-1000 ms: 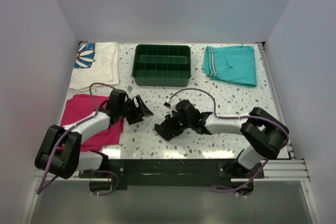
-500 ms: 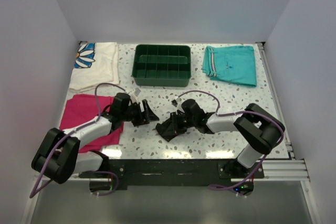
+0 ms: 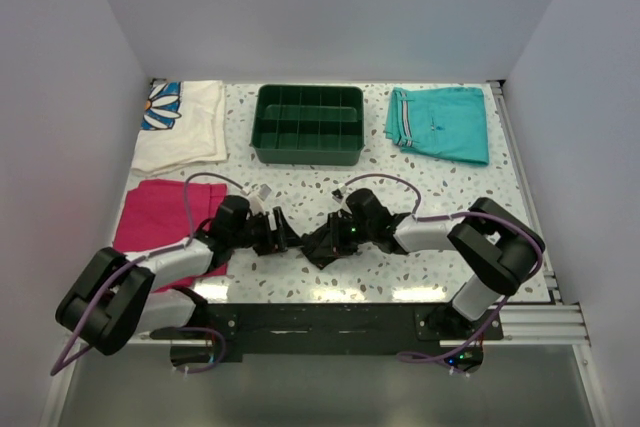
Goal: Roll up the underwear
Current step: Roll the underwear to the center of the board.
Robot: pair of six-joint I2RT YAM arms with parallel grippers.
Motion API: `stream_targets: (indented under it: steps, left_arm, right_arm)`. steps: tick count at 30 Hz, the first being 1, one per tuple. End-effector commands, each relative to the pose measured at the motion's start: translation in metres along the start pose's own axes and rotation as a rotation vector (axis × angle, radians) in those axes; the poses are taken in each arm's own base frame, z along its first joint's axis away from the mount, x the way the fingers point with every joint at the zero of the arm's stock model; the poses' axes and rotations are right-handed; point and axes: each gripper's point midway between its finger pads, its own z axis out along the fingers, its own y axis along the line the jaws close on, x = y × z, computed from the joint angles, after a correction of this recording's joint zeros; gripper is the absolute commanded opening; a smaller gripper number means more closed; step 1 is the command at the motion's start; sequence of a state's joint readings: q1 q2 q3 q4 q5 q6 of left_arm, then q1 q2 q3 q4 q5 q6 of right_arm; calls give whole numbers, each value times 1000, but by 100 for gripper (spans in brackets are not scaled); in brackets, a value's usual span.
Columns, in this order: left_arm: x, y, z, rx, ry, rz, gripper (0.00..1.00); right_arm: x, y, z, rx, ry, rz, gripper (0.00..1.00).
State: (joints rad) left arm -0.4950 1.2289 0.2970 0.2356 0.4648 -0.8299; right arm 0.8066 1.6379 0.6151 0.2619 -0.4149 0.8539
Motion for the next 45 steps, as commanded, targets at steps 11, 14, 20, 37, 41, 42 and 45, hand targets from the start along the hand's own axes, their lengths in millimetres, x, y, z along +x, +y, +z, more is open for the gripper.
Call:
stream_targets:
  steps: [11,14,20,37,41,42,45]
  left_arm:
    - [-15,-1,14,28,-108,-62,74]
    - [-11,1,17,19,-108,-80,72]
    - [-4,11,22,-28,-110,-109,68]
    - [1,29,38,-123,-83,-147,24]
    - [4,31,41,-137,-57,-131,18]
    - [3,29,42,-133,-54,-121,14]
    - [2,32,44,-165,-35,-95,4]
  right_arm:
    - [27,-70,-3,274,65,85,0]
    - [26,-70,-3,276,63,83,0]
    - [24,-69,-4,274,50,82,0]
    - [21,-61,-4,238,46,48,0]
    - [19,-59,-9,254,30,7,17]
    - [16,-54,-12,252,14,-15,23]
    - [5,-45,-25,312,-37,-102,37]
